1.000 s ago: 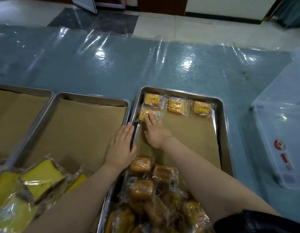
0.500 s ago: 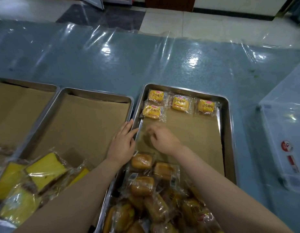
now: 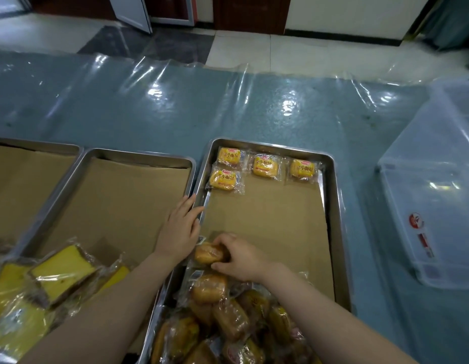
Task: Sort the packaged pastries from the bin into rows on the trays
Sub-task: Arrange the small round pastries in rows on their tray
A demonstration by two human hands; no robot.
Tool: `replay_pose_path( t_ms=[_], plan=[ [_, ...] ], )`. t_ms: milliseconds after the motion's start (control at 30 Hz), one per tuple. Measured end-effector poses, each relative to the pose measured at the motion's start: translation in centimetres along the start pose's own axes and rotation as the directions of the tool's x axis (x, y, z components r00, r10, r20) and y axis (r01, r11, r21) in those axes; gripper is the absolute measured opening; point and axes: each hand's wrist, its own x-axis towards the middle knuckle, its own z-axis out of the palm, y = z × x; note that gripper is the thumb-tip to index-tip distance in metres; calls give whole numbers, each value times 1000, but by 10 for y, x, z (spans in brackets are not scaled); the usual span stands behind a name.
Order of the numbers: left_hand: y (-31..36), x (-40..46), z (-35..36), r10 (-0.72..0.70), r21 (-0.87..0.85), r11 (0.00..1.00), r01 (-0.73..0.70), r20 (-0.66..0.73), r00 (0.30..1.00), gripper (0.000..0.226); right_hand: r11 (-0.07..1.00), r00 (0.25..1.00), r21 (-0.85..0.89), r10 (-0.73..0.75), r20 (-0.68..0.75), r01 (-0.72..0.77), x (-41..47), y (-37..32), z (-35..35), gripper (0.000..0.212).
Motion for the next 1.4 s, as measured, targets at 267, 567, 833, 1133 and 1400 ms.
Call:
replay_pose_path(
  t_ms=[267, 567, 833, 1133, 1400],
  plan=[
    [14, -17, -8, 18, -158, 987, 7, 156, 988, 26, 993, 993, 42, 112, -38, -110, -3, 5, -8, 33],
    [23, -23, -22, 124, -257, 966, -30, 358, 925, 39, 914, 971, 348, 237, -34, -210, -12, 19, -24, 30],
    [37, -16, -11, -24, -346, 926, 152, 347, 937, 28, 890, 947, 435, 247, -205, -138, -23, 32, -29, 23],
    [47, 5, 0, -104, -322, 914, 248, 405, 908, 32, 861, 925, 494, 279, -257, -122, -35, 46, -29, 27],
    [56, 7, 8, -185, -355, 880, 316, 356, 916, 34, 763, 799, 610, 497, -339, -216, -32, 63, -27, 4]
  ],
)
